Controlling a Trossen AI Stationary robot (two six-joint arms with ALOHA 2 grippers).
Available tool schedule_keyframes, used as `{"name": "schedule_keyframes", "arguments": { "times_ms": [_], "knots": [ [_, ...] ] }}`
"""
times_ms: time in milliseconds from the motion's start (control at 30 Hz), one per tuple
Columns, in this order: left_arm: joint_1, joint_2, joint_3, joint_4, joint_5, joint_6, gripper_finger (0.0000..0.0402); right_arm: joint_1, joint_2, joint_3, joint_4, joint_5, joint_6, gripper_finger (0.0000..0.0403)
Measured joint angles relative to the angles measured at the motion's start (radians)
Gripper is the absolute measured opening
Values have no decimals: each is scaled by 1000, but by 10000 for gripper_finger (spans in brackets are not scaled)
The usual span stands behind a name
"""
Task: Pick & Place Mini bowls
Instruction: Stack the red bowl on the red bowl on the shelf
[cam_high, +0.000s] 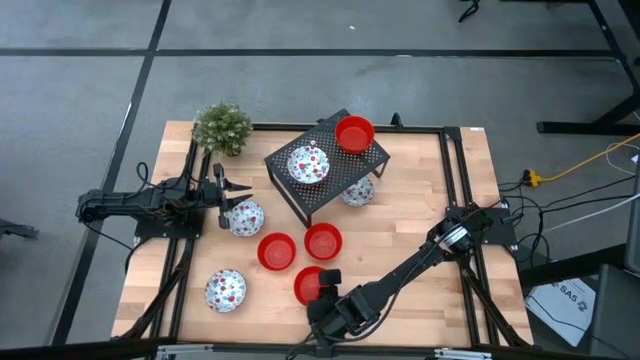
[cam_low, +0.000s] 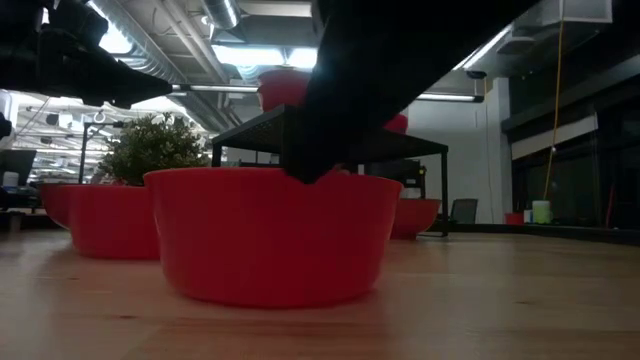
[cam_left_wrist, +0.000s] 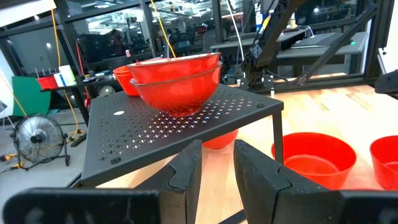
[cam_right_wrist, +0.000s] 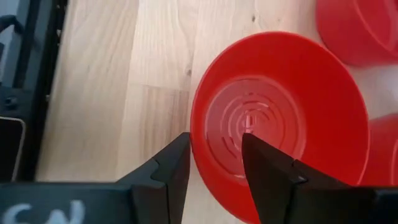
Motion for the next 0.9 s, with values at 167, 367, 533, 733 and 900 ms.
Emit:
{"name": "schedule_keyframes", "arguments": {
  "times_ms": [167, 367, 533, 733, 900],
  "knots": [
    [0, 0, 0, 0, 0, 0, 88, -16, 8, 0, 6, -17, -4, 145],
    [0, 0, 0, 0, 0, 0, 88, -28, 35, -1, 14, -53, -4, 145],
    [0, 0, 0, 0, 0, 0, 88, -28, 35, -1, 19, -54, -6, 124],
    [0, 0, 0, 0, 0, 0, 88, -27, 35, -1, 18, -89, -8, 50],
    [0, 0, 0, 0, 0, 0, 88, -25, 34, 0, 18, -88, -26, 11]
  ]
}}
